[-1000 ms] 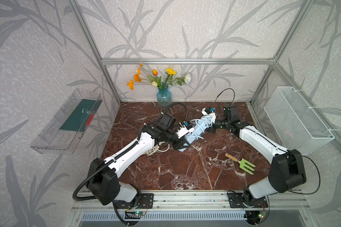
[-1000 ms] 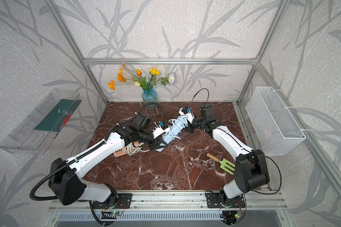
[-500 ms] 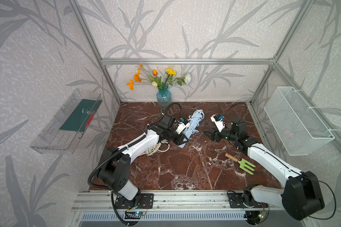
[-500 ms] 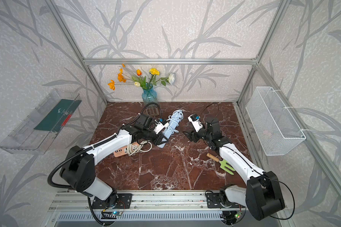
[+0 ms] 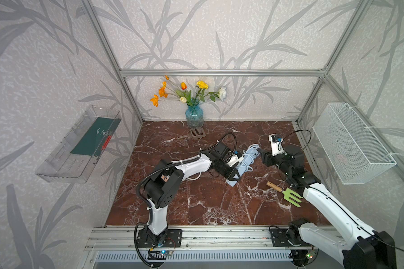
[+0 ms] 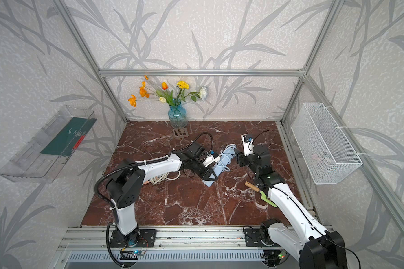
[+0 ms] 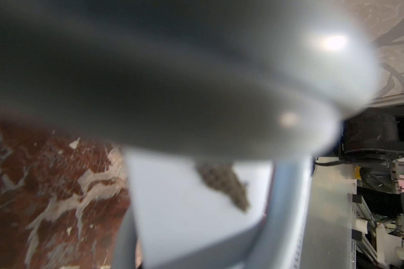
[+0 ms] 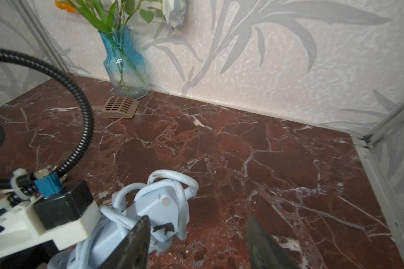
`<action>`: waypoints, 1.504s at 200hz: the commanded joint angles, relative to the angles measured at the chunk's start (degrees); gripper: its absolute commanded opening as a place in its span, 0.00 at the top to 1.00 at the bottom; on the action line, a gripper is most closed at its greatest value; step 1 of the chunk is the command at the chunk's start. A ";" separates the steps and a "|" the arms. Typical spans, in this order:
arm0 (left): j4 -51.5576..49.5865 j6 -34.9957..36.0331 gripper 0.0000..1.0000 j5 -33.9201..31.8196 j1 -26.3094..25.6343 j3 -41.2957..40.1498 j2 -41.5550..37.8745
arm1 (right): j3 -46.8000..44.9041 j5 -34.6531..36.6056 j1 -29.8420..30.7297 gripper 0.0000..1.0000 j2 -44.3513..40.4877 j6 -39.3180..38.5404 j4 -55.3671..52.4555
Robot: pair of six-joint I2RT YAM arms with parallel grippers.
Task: Wrap the cord around the power strip
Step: Place the power strip at the center of the board, then reset both arms
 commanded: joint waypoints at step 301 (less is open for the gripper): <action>60.27 3.38 0.00 -87.29 31.05 -56.34 -41.18 | -18.43 33.88 -0.63 0.01 26.85 -5.66 50.01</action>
